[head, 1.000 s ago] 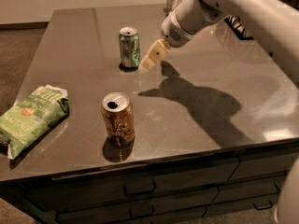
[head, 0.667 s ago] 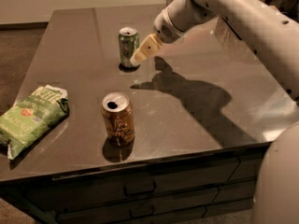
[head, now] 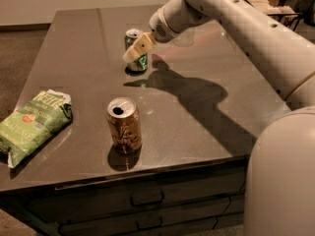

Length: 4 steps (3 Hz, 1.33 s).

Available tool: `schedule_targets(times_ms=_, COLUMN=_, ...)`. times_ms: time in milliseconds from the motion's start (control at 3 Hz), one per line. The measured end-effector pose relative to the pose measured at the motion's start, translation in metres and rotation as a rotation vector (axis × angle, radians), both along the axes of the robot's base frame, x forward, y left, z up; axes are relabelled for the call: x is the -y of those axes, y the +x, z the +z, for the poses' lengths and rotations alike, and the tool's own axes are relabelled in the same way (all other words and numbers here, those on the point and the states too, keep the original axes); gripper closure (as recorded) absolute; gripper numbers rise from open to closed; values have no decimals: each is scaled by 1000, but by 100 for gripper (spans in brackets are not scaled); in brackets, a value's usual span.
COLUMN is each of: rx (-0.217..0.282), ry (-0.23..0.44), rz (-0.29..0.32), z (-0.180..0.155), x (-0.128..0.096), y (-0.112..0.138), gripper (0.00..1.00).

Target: Knock green can over

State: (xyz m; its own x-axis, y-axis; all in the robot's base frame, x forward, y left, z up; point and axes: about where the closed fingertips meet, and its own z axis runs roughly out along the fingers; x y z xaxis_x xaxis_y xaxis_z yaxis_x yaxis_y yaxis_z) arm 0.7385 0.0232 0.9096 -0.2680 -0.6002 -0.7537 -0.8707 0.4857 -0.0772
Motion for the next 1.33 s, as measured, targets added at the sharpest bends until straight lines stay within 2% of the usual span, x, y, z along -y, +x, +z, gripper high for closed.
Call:
schedule_targets(times_ms=333, rx=-8, ry=29, rz=18, z=-2, x=-17, y=1, gripper=15)
schedule_targets(times_ms=667, rx=-12, ry=57, rz=41, z=1, x=-27, y=-3, gripper=38)
schedule_targets(times_ms=1000, rx=-4, ry=67, rz=51, z=17, x=-12, y=-18, gripper=62)
schedule_targets(times_ms=1333, rx=-3, ry=-15, rz=35, z=45, x=13, y=-29, gripper=85)
